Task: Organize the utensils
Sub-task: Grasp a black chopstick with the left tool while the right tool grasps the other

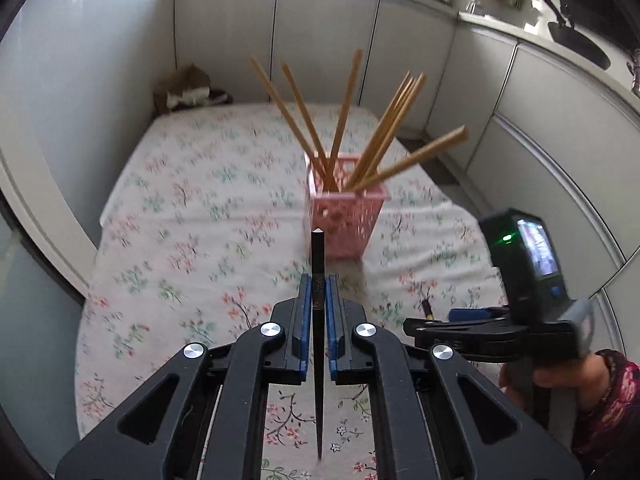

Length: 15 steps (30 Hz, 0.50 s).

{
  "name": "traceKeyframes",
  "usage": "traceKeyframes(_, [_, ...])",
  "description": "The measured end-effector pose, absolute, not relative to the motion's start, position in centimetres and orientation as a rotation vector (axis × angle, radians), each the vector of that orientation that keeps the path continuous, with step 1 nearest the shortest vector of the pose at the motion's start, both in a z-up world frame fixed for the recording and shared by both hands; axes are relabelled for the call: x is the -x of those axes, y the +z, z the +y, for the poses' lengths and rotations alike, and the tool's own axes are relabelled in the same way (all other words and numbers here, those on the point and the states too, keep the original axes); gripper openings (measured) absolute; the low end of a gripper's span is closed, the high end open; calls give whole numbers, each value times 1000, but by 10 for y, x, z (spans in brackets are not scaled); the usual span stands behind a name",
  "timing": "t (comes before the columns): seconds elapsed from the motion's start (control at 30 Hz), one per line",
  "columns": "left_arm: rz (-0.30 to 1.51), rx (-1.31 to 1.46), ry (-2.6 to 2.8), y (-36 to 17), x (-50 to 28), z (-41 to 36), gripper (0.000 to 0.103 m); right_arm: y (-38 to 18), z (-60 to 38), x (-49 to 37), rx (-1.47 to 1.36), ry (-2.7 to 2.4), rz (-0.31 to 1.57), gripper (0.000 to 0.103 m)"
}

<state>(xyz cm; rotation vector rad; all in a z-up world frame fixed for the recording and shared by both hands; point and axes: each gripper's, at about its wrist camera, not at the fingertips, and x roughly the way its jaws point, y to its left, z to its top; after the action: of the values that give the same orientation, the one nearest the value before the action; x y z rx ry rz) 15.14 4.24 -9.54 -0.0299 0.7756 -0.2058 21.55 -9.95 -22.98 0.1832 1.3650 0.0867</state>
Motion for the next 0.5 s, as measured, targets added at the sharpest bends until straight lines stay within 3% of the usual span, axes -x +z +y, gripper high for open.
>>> traceKeyframes(0.1, [747, 18, -200, -89, -149, 39, 6, -232, -101, -220, -194, 79, 1376, 33])
traceKeyframes(0.13, [742, 16, -198, -89, -149, 37, 6, -233, -104, -221, -207, 76, 1379, 31])
traceKeyframes(0.2, [733, 8, -191, -87, -146, 37, 6, -236, -109, -223, -225, 64, 1386, 11])
traceKeyframes(0.5, [702, 6, -178, -79, -139, 39, 6, -225, -131, -197, -293, 55, 1278, 7])
